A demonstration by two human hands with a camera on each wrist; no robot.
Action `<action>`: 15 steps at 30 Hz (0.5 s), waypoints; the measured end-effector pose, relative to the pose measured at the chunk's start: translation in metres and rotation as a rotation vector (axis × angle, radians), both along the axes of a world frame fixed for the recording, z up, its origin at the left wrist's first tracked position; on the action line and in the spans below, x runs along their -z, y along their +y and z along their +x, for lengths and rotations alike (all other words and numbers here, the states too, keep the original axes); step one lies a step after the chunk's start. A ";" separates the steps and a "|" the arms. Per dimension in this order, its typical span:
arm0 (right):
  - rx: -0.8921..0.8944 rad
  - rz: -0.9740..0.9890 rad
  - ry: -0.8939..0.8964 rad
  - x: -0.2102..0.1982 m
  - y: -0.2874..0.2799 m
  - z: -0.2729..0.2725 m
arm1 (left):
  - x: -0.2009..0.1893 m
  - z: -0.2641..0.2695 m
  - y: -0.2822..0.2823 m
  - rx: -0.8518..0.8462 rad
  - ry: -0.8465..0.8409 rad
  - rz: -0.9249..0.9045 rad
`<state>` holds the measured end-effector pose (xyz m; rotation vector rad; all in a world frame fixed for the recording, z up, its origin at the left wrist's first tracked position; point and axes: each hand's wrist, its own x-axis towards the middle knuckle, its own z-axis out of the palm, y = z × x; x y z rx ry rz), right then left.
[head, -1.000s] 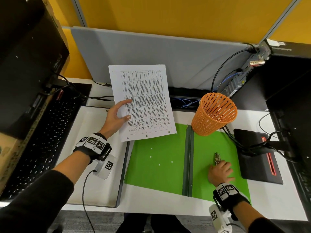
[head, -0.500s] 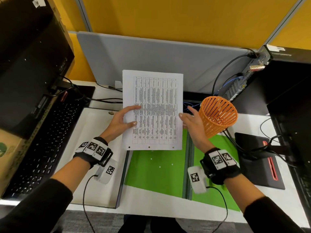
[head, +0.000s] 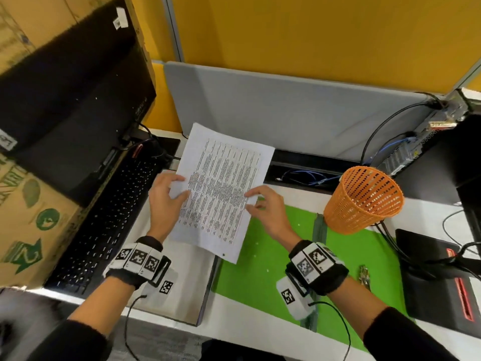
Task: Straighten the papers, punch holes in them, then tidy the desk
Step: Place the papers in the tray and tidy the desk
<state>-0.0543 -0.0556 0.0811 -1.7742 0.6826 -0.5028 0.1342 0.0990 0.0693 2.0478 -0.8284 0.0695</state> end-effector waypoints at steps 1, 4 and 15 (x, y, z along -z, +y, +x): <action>-0.050 0.078 0.044 0.005 0.007 0.008 | 0.001 0.005 0.012 -0.033 0.021 0.058; -0.203 0.253 0.224 0.026 0.028 0.031 | 0.012 0.017 0.045 -0.116 0.133 0.281; -0.506 0.309 0.725 0.070 0.083 0.074 | 0.072 0.026 0.107 -0.077 0.358 0.829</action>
